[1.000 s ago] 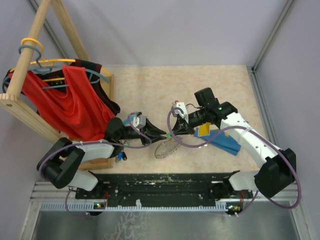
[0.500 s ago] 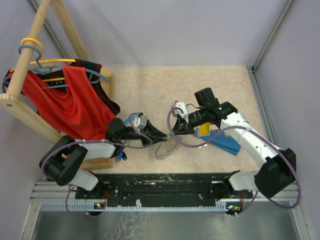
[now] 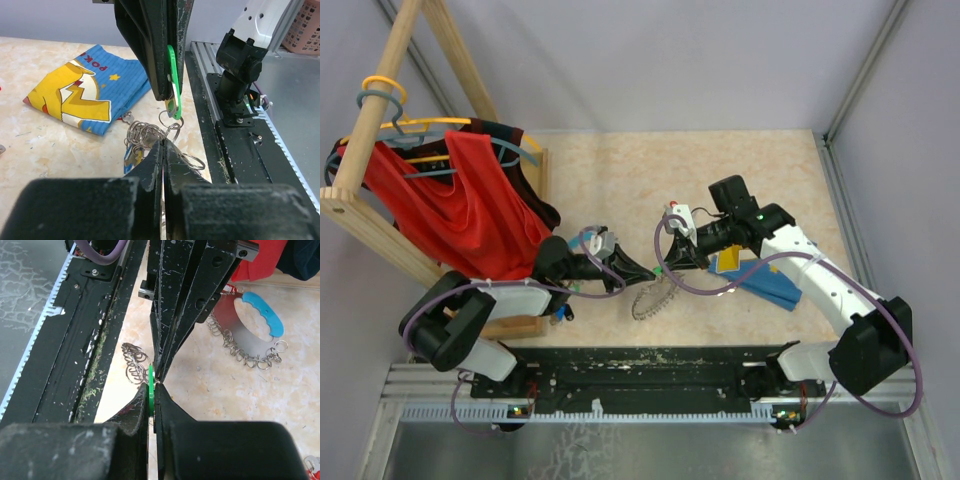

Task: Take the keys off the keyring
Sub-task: Remove the key from the keyring.

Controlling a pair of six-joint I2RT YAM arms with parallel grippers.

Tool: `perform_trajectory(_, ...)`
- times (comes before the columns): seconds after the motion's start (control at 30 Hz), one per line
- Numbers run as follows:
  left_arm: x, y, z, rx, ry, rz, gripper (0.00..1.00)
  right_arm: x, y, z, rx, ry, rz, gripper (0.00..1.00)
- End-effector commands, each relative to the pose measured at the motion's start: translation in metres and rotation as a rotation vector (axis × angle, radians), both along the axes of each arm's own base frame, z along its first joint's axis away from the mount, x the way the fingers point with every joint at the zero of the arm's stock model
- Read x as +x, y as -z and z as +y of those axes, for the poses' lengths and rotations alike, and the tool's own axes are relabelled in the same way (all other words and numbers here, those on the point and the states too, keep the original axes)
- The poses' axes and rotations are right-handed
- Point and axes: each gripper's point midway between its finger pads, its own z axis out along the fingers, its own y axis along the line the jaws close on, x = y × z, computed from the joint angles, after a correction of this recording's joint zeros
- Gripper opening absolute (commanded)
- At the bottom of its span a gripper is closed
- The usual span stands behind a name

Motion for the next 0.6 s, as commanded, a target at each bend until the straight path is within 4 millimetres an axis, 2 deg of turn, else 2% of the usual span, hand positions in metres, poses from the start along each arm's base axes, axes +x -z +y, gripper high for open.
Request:
perform_trajectory(0.0,0.004,-0.015,-0.003,-0.021,-0.01,-0.05,0.0,0.006,-0.036,0.006,0.094,-0.026,-0.093,0.0)
perform_trajectory(0.17,0.014,-0.024,-0.004,0.012,-0.095,-0.083,0.0,0.015,-0.034,0.005,0.077,0.018,-0.091,0.0)
perform_trajectory(0.43,0.018,-0.02,-0.017,0.168,-0.185,-0.203,0.0,0.029,-0.03,0.009,0.071,0.093,-0.059,0.0)
perform_trajectory(0.57,0.018,-0.02,-0.017,0.19,-0.205,-0.232,0.0,0.034,-0.03,0.009,0.07,0.119,-0.049,0.0)
